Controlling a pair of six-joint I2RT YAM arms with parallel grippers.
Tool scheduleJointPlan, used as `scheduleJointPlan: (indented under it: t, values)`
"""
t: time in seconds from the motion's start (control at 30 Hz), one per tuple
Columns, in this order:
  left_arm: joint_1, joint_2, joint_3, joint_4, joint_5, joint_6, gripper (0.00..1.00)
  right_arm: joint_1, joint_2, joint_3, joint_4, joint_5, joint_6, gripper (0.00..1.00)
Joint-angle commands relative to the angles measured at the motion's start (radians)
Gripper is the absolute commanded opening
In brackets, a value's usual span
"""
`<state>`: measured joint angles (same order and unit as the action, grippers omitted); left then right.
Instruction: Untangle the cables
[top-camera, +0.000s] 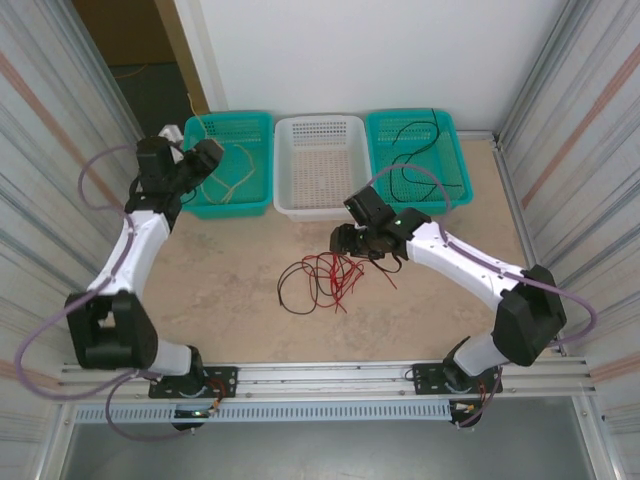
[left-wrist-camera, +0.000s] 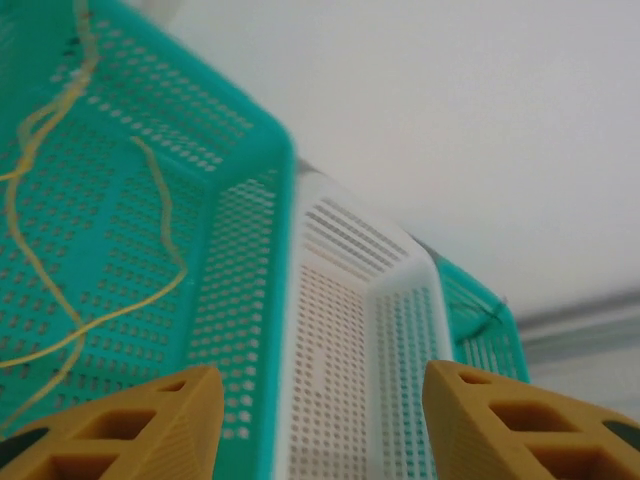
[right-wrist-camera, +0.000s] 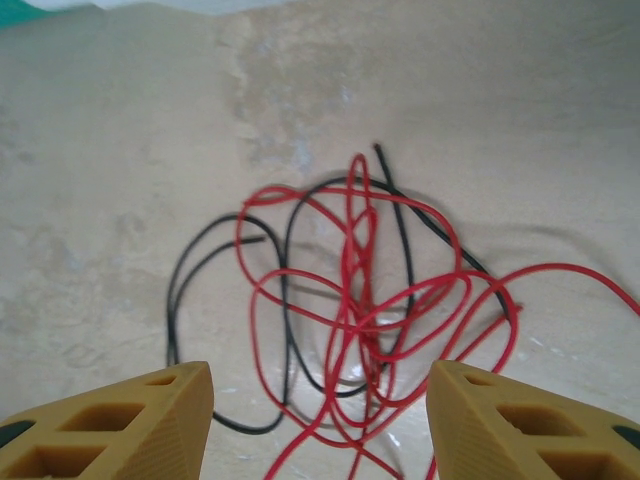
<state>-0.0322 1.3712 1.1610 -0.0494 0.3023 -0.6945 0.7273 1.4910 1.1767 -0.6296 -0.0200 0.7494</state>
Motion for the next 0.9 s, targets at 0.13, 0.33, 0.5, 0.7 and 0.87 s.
scheduleJointPlan:
  t: [0.13, 0.33, 0.5, 0.7, 0.87]
  values:
    - [-0.235, -0.213, -0.101, -0.118, 0.007, 0.203, 0.55, 0.015, 0.093, 0.002, -0.046, -0.018, 0.013, 0.54]
    - [-0.339, -0.291, -0.228, -0.143, 0.087, 0.128, 0.39, 0.018, 0.156, 0.041, -0.028, -0.012, -0.01, 0.46]
    - [-0.399, -0.342, -0.334, -0.123, 0.103, 0.051, 0.28, 0.006, 0.234, 0.085, 0.004, 0.0, -0.036, 0.39]
    - [-0.426, -0.348, -0.387, -0.103, 0.121, -0.004, 0.23, -0.001, 0.345, 0.144, 0.027, 0.028, -0.075, 0.32]
    - [-0.437, -0.345, -0.391, -0.095, 0.123, -0.001, 0.22, -0.014, 0.398, 0.167, 0.037, 0.038, -0.098, 0.17]
